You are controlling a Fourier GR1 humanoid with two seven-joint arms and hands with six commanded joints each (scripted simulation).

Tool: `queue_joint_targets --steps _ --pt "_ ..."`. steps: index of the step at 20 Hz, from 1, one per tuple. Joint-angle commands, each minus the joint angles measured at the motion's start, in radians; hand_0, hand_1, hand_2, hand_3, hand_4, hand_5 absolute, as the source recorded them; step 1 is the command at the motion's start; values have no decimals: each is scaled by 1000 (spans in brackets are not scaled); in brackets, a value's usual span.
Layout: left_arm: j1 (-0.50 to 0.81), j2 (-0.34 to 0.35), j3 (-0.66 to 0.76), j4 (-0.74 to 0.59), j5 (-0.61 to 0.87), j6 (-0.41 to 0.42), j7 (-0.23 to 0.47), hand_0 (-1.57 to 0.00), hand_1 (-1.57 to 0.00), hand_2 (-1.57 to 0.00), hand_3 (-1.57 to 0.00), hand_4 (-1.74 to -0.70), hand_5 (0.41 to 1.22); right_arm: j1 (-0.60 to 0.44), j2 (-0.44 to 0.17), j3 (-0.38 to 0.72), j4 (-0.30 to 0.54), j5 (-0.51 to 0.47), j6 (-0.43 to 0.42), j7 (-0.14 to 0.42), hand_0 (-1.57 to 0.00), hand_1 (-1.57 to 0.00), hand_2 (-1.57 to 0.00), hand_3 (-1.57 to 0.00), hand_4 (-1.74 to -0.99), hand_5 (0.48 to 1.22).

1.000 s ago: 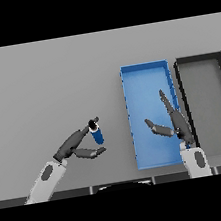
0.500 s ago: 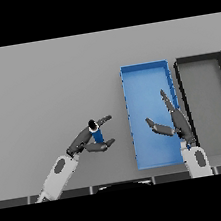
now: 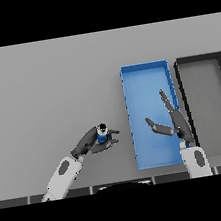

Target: Pick up the blue pipe and place it into the blue bin.

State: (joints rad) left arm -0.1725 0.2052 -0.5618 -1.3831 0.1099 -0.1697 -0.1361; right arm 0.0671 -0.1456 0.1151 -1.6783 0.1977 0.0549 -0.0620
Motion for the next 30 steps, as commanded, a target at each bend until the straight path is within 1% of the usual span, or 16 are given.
queue_joint_targets --steps 1,2,5,7,9,12,13,14,17,18,24,25,26,27,29,30 --pt "8 -2 -10 -5 -15 12 -13 -1329 -1376 -1404 -1370 -1561 1148 2 0 -1 -4 -4 2 5 1 1 1 1 -1176 559" --pt "8 -6 -17 -12 -25 18 -24 -1378 -1415 -1438 -1411 -1541 1162 -12 5 -1 -9 -5 -2 26 1 1 1 1 -1176 559" --pt "8 -16 -12 -16 -48 28 -52 -1472 -1491 -1503 -1489 -1502 1191 -8 2 1 -3 3 -4 17 1 1 1 1 -1166 556" --pt "7 -32 -6 -73 -38 35 -68 -1508 -1520 -1527 -1518 -1488 1202 -6 1 -1 -5 -1 -1 36 1 1 1 1 -1158 552" --pt "2 -50 1 -108 -30 32 -93 -1530 -1538 -1543 -1537 -1482 1209 -8 -12 -9 3 0 1 26 1 1 1 1 -1151 550" --pt "-23 -59 10 -156 -30 30 -33 -1550 -1554 -1557 -1554 -1476 1215 -20 -4 -3 21 14 -7 27 1 1 1 1 -1138 555" --pt "-39 -67 14 -150 -37 30 -19 -1554 -1558 -1560 -1557 -1475 1216 -10 0 2 8 18 -11 12 1 1 1 1 -1135 559" --pt "-40 -61 16 -170 -38 21 -20 -1558 -1560 -1562 -1560 -1474 1217 1 -15 -5 -10 10 -3 5 1 1 1 1 -1129 561" --pt "-60 -75 15 -198 -35 1 33 -1564 -1566 -1566 -1565 -1473 1219 -8 -16 -6 9 18 -6 17 1 1 1 1 -1124 569" --pt "-71 -83 19 -194 -33 -3 56 -1566 -1567 -1567 -1566 -1473 1219 2 -14 -3 5 19 -6 2 1 1 1 1 -1123 571" --pt "-62 -95 30 -206 -50 -36 56 -1570 -1570 -1570 -1570 -1474 1220 -27 -45 -7 -1 21 14 30 1 1 1 1 -1123 578" --pt "-60 -95 34 -206 -52 -40 57 -1570 -1570 -1570 -1570 -1474 1220 -25 -51 -11 1 17 18 25 1 1 1 1 -1133 578" --pt "-54 -97 33 -210 -51 -47 62 -1570 -1570 -1570 -1570 -1474 1220 -37 -50 -13 -3 12 19 46 1 1 1 1 -1157 578" --pt "-59 -98 37 -207 -57 -50 75 -1570 -1570 -1570 -1570 -1474 1220 -36 -50 -12 -12 12 17 42 1 1 1 1 -1185 578" --pt "-45 -93 45 -215 -65 -57 59 -1571 -1571 -1571 -1571 -1474 1221 -39 -33 -5 -6 5 19 36 1 -11 -3 1 -1194 572" --pt "-39 -93 48 -214 -65 -66 47 -1571 -1571 -1571 -1571 -1475 1221 -43 -30 -11 -12 -23 33 7 1 -19 -18 1 -1178 569"
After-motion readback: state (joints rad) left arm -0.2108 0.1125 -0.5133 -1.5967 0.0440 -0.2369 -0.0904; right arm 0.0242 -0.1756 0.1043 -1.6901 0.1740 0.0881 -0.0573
